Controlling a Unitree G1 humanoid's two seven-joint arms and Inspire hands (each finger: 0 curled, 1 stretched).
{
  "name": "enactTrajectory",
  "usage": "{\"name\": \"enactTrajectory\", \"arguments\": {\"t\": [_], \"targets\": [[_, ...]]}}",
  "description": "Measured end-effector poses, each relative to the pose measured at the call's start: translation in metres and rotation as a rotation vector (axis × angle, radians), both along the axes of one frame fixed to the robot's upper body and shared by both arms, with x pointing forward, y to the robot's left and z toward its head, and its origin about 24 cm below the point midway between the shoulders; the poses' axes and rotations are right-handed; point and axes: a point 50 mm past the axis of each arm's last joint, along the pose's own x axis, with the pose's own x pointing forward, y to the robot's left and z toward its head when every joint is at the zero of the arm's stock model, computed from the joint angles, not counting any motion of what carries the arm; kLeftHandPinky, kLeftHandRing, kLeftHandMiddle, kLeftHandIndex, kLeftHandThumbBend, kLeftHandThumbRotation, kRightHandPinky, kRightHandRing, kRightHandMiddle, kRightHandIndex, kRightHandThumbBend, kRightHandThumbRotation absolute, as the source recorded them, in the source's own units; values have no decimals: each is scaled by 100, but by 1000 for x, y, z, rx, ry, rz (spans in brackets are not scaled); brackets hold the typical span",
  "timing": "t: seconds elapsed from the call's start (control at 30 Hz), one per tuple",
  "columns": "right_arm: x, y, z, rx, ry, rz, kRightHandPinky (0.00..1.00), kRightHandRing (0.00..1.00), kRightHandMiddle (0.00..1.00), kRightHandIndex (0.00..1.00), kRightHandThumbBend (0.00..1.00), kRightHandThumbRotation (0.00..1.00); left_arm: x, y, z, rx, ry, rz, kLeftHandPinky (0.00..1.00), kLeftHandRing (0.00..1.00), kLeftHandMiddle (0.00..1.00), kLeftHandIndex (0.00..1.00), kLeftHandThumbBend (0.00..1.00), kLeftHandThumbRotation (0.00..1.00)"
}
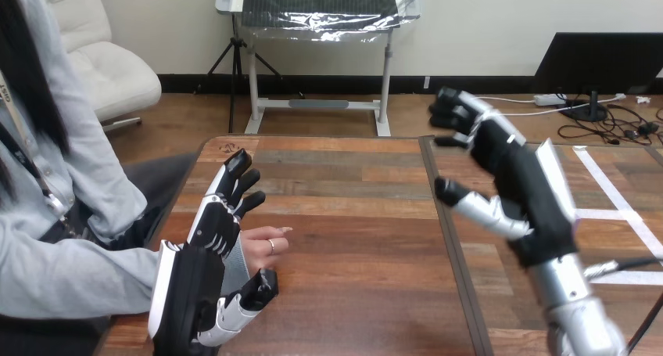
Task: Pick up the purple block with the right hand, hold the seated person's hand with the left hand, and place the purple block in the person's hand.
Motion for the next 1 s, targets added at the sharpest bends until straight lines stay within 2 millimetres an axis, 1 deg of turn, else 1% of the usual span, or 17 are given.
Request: {"name": "enactTrajectory", "arguments": {"t": [0.2, 0.23, 0.37, 0.53, 0.8, 1.0], "targets": [[6, -6, 12, -16, -6, -8, 75, 80, 81, 84, 100, 46, -1, 0, -2, -7, 12, -2, 86, 92, 95, 93, 100, 76], [6, -6, 14, -18, -8, -9, 75, 80, 81, 84, 100, 43, -2, 0, -2, -9, 15, -4, 86, 92, 95, 93, 100, 76], [9, -9, 22, -26, -18, -20, 75, 80, 82, 84, 100, 39, -3, -1, -3, -17, 22, -10, 86, 92, 95, 93, 100, 76], [13, -14, 30, -45, -24, -44, 76, 80, 82, 85, 100, 37, -3, -1, -4, -19, 27, -18, 86, 92, 95, 93, 100, 77], [21, -23, 39, -114, -11, -96, 76, 81, 81, 87, 100, 36, -3, -1, -4, -23, 29, -23, 87, 93, 96, 93, 100, 78], [28, -32, 43, -158, -6, -138, 76, 80, 81, 88, 96, 34, -4, 0, -4, -34, 30, -16, 88, 93, 96, 94, 100, 79]]}}
